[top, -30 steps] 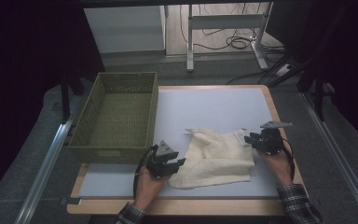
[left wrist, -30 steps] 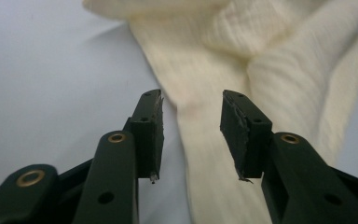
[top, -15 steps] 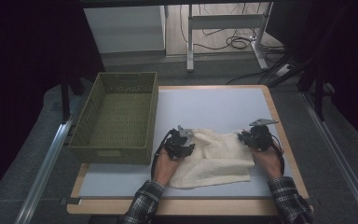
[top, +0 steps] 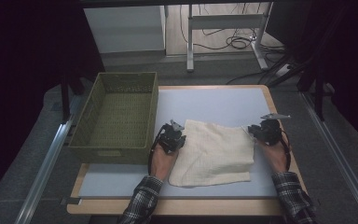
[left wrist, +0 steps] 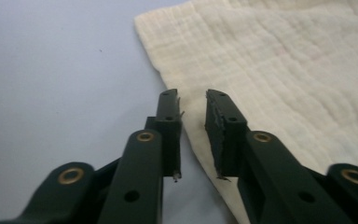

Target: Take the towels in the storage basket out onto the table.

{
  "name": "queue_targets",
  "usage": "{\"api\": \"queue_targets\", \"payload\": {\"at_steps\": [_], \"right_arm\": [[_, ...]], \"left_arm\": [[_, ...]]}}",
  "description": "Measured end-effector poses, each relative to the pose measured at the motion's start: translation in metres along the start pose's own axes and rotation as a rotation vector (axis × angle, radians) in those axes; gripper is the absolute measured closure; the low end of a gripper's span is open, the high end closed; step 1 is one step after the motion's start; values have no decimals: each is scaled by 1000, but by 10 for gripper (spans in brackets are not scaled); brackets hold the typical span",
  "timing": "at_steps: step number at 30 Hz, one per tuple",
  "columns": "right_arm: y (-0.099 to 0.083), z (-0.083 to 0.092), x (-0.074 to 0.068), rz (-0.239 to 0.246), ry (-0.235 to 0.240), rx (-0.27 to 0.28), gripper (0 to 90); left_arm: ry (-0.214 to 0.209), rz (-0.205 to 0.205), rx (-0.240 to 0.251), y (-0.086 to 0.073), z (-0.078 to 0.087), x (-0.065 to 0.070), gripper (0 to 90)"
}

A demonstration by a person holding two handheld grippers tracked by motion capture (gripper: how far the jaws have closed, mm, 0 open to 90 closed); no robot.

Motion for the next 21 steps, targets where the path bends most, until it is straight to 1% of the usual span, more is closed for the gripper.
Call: {"api": "queue_targets", "payload": {"at_steps": [2,3,4,5,6,7,8,9,10,11,13,14,15,16,17,18,19,20,21], "right_arm": [[2,2,1,-11,4,11,723],[3,3,1,-12,6,13,714],[5,4,0,-8,9,13,694],[5,4,0,-8,9,13,694],[6,3,-2,-7,21,4,665],[6,3,-2,-7,21,4,665],[7,2,-3,-8,23,-2,641],[4,-4,-6,-6,31,-30,603],[3,-6,-7,0,33,-41,600],[3,-6,-7,0,33,-41,600],[-1,-12,-9,24,-1,-83,610],[-2,-12,-10,35,-15,-71,651],[-2,-12,-11,37,-29,-72,713],[-2,-12,-10,33,-31,-74,781],[-1,-12,-9,23,-21,-78,837],[-1,-13,-8,7,-6,-81,875],[-1,-14,-8,0,-1,-78,897],[0,-15,-8,0,-3,-79,899],[2,-16,-9,13,-9,-82,900]], "left_arm": [[9,12,16,7,-4,0,663],[15,9,20,11,-7,0,652],[44,1,25,19,-14,-2,627],[44,1,25,19,-14,-2,614],[62,9,27,25,-21,-6,607],[62,9,27,25,-21,-6,597],[69,17,28,27,-25,-9,597],[81,34,21,31,-35,-14,562],[81,34,21,31,-35,-14,554],[82,36,16,31,-39,-15,554],[83,22,4,31,-48,-17,553],[78,21,-2,30,-50,-17,557],[61,29,5,29,-53,-17,583],[32,49,18,28,-53,-18,651],[5,75,27,27,-54,-18,724],[-5,90,28,27,-54,-17,781],[-17,85,23,28,-55,-17,841],[-12,68,12,30,-55,-16,873],[4,47,9,32,-54,-16,881]]}}
Point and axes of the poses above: each handheld gripper's, and its own axes: z roughly backward along the jaws, y roughly out of its top, x roughly to its right, the point moved 1 cm from there along -z, roughly forward along the jaws, and after that the axes turned 5 degrees about x, right-handed, at the moved point
